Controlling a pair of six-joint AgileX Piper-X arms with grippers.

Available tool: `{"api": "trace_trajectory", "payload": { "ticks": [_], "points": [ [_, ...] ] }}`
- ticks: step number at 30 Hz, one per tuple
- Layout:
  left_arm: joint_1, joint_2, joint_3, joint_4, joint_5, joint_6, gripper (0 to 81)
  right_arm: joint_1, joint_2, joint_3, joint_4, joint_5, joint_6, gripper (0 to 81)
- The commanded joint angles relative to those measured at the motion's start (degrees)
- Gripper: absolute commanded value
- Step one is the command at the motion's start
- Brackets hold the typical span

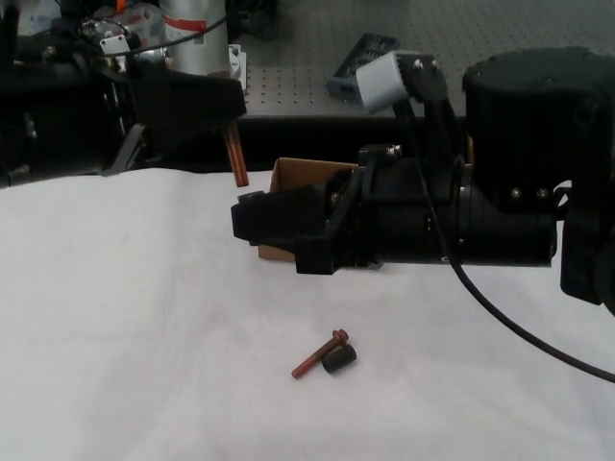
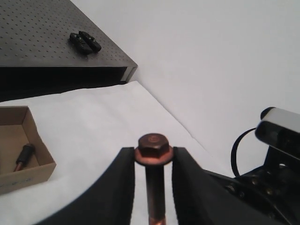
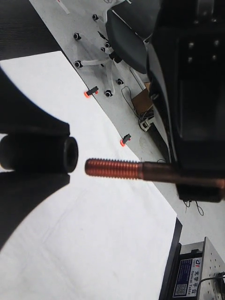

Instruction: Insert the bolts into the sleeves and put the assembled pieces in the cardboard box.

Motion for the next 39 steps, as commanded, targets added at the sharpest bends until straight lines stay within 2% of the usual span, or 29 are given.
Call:
{"api": "trace_trajectory", "payload": {
  "ticks": [1,22,39],
  "points": [
    [-0.17,-0.87,-0.16,-1.12,0.93,-1.04,0.6,-0.42,-0.02,-0.40,-0.53,-0.35,-0.15,1.9],
    [-0.17,-0.87,-0.16,-1.14,5.85,-3.39,0.6,-0.42,-0.02,-0.40,-0.53,-0.35,-0.15,1.9],
    [-0.17,-0.87,-0.16,0.16,6.56,-2.96,0.6,-1.93,-0.02,-1.45,-1.00,-0.81,0.47,1.9]
  ]
}}
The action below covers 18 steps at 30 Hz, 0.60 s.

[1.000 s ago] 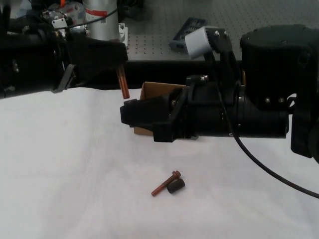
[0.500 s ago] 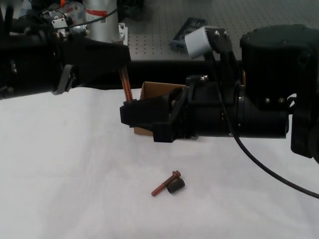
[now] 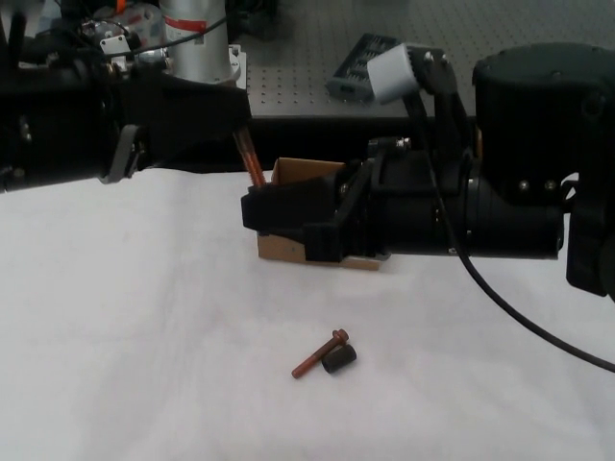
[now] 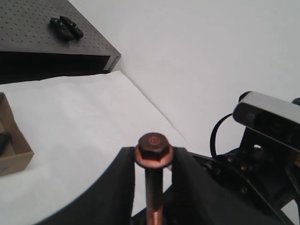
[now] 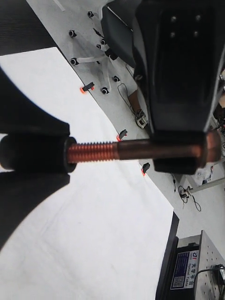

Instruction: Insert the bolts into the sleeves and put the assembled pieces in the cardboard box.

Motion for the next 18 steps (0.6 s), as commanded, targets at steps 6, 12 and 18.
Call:
{"api": "trace_trajectory", "payload": {
  "ticks": [6,12,18],
  "points": [
    [-0.41,-0.87,-0.32,1.76,5.00,1.57,0.6,-0.47,-0.02,-1.20,-0.21,-0.69,-0.95,1.9],
    [-2.55,-0.87,-0.32,1.76,5.58,2.35,0.6,-0.33,0.24,-1.20,0.02,-1.58,-1.31,1.9],
    [-3.52,-0.87,-0.32,2.22,6.18,2.75,0.6,-0.33,0.24,-1.20,1.15,-1.85,-2.35,1.9]
  ]
}}
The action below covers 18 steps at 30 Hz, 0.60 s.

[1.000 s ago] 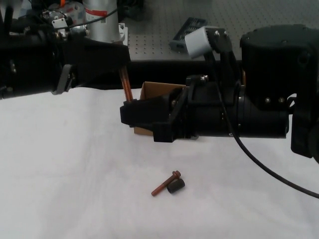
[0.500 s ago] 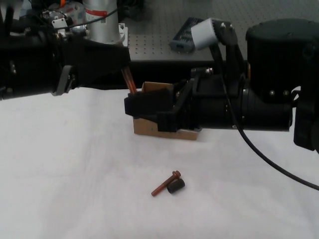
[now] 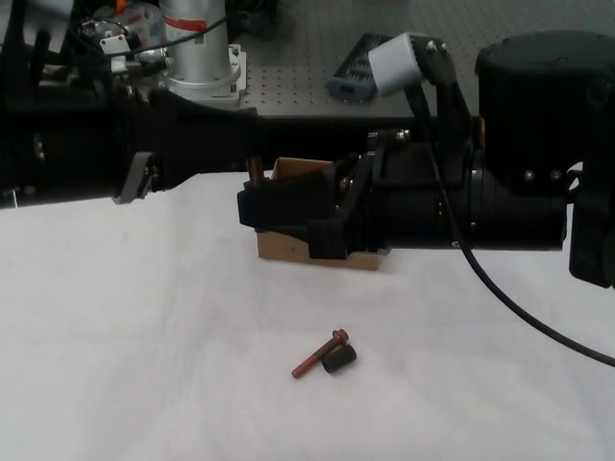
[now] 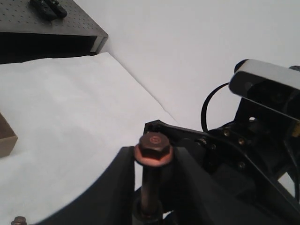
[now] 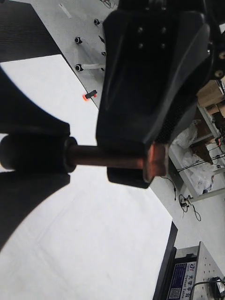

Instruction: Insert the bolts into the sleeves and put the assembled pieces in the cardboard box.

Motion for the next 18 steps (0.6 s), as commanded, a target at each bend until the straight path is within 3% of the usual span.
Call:
{"api": "trace_trajectory", "payload": {
  "ticks": [1,14,16,18],
  "points": [
    [-1.61,-0.87,-0.46,-0.50,3.62,0.90,0.6,-0.33,0.24,-0.87,0.40,0.25,-1.08,1.9],
    [-1.61,-0.87,-0.46,-0.52,3.62,0.90,0.1,-0.44,0.24,-0.87,0.40,0.25,-1.34,1.9],
    [-1.61,-0.87,-0.46,-0.64,3.62,1.18,4.6,-0.44,0.24,-0.87,0.50,0.25,-1.32,1.9],
    [-1.61,-0.87,-0.46,-0.99,4.91,1.48,15.3,-0.44,0.24,-0.87,0.75,0.25,-1.32,1.9]
  ]
}}
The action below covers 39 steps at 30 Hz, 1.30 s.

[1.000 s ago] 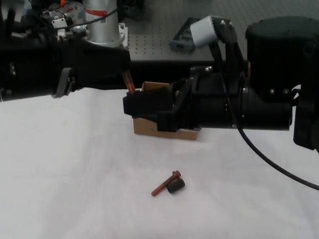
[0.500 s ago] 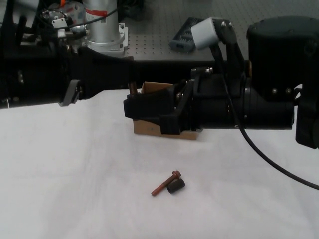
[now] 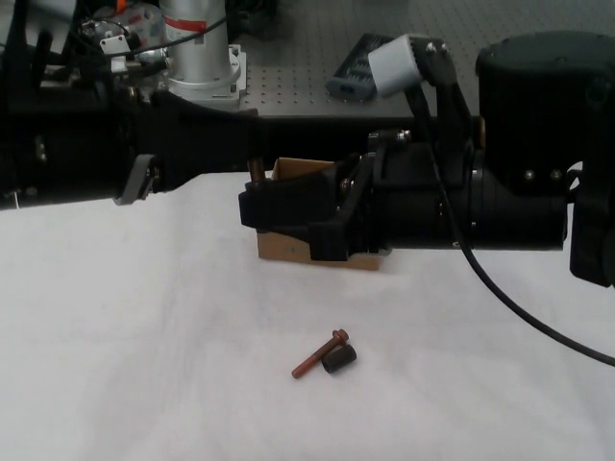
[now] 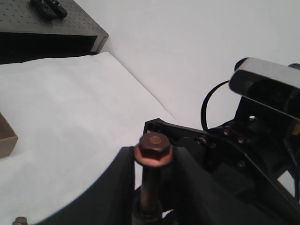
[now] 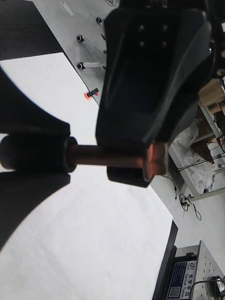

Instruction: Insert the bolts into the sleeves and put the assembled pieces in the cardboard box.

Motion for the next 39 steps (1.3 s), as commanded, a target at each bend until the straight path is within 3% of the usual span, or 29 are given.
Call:
{"api": "trace_trajectory", "payload": {
  "ticks": [1,3,5,15,19,25,35,39],
  "points": [
    [-1.19,-0.87,-0.46,-1.22,5.90,0.84,20.9,-0.26,0.24,-0.77,0.68,0.21,-0.47,1.9],
    [-1.19,-0.87,-0.46,-1.21,7.03,0.15,35.8,-0.26,0.24,-0.77,1.36,0.21,-0.59,1.9],
    [-1.19,-0.87,-0.46,-1.21,7.08,-1.84,43.9,-0.26,0.24,-0.77,1.74,0.21,-1.55,1.9],
    [-1.19,-0.87,-0.46,-2.07,7.08,-3.81,45.2,-0.26,0.24,-0.77,1.75,0.21,-1.81,1.9],
    [-1.19,-0.87,-0.46,-2.05,7.08,-4.09,37.9,-0.26,0.24,-0.77,1.75,0.21,-1.81,1.9],
    [-1.19,-0.87,-0.46,-3.25,9.31,-3.47,0.4,-0.26,0.24,-0.77,1.75,0.21,-1.81,1.9],
    [-1.19,-3.00,-0.46,-5.12,9.93,-3.11,0.7,-0.26,0.24,-0.77,1.75,0.21,-1.81,1.9],
    [-1.19,-4.43,-0.46,-5.12,9.93,-1.61,11.1,-0.26,0.24,-0.77,1.75,0.21,-1.81,1.9]
  ]
}}
